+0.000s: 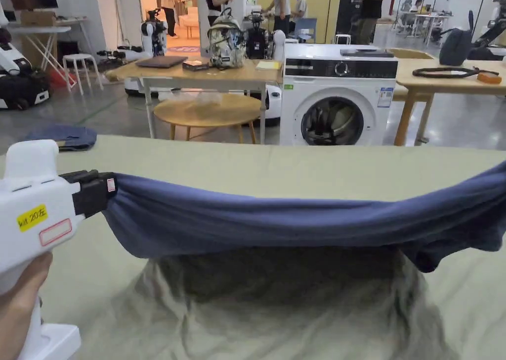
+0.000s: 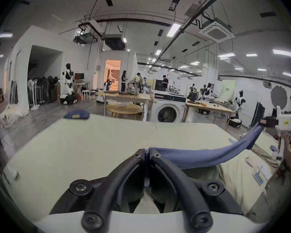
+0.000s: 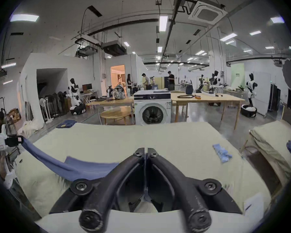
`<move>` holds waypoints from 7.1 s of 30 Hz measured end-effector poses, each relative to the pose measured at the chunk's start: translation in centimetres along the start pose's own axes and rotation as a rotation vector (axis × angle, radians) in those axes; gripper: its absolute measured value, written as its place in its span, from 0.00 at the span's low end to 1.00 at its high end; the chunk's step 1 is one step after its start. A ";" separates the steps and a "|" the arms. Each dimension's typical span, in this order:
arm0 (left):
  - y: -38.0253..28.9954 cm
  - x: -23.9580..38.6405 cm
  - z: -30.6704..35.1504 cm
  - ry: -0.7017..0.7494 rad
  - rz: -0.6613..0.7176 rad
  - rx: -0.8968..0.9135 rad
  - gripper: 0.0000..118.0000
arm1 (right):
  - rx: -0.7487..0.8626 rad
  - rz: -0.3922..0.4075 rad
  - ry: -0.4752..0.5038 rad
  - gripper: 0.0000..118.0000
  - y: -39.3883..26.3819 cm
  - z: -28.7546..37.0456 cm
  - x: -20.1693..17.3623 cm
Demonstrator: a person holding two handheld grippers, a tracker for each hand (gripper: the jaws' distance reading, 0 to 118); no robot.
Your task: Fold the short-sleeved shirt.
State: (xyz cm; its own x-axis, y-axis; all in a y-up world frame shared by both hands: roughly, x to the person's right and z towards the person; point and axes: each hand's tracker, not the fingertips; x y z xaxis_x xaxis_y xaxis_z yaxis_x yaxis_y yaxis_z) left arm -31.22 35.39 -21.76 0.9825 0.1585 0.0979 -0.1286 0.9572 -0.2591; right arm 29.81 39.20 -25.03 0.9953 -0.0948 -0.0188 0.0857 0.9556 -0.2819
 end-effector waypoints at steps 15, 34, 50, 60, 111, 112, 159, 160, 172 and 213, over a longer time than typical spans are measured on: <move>-23.4 -3.8 11.5 0.175 0.264 -0.326 0.00 | -0.332 -0.251 -0.168 0.00 -27.7 12.8 0.9; -10.6 4.4 13.7 0.085 -0.040 0.027 0.52 | -0.049 0.078 -0.027 0.59 -16.8 14.3 -8.5; -10.1 4.7 12.9 0.055 -0.017 0.007 0.00 | -0.063 0.117 0.047 0.00 -17.8 11.4 -10.8; -21.3 -5.6 11.2 0.109 0.156 -0.361 0.40 | -0.135 0.060 0.052 0.00 -20.2 12.7 -9.4; -13.0 -4.3 -4.9 0.038 0.053 -0.349 0.02 | -0.354 -0.037 -0.050 0.00 -18.0 -2.4 0.9; -12.9 -5.3 -7.8 0.024 0.052 -0.394 0.02 | -0.367 -0.032 -0.064 0.00 -18.0 -4.4 1.0; -16.1 -5.7 -4.9 0.063 0.211 -0.432 0.34 | -0.164 -0.057 0.037 0.00 -20.2 8.6 -5.8; -16.6 -5.3 -6.8 0.072 0.226 -0.461 0.34 | -0.173 -0.056 0.024 0.00 -20.4 8.6 -5.7; -20.5 -6.3 -13.1 0.152 0.118 -0.601 0.02 | -0.274 -0.176 -0.075 0.00 -22.5 6.8 -1.0; -22.3 -4.9 9.0 0.132 0.243 -0.472 0.30 | -0.450 -0.192 -0.210 0.16 -27.7 10.1 2.7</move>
State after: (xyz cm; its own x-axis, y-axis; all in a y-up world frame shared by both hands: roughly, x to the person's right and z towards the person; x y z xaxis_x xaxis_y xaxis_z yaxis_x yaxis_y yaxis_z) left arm -34.42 15.45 -7.86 0.9444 0.3010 -0.1324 -0.3097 0.6790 -0.6656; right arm 30.59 15.30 -7.55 0.9552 -0.1543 0.2527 0.2853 0.7082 -0.6458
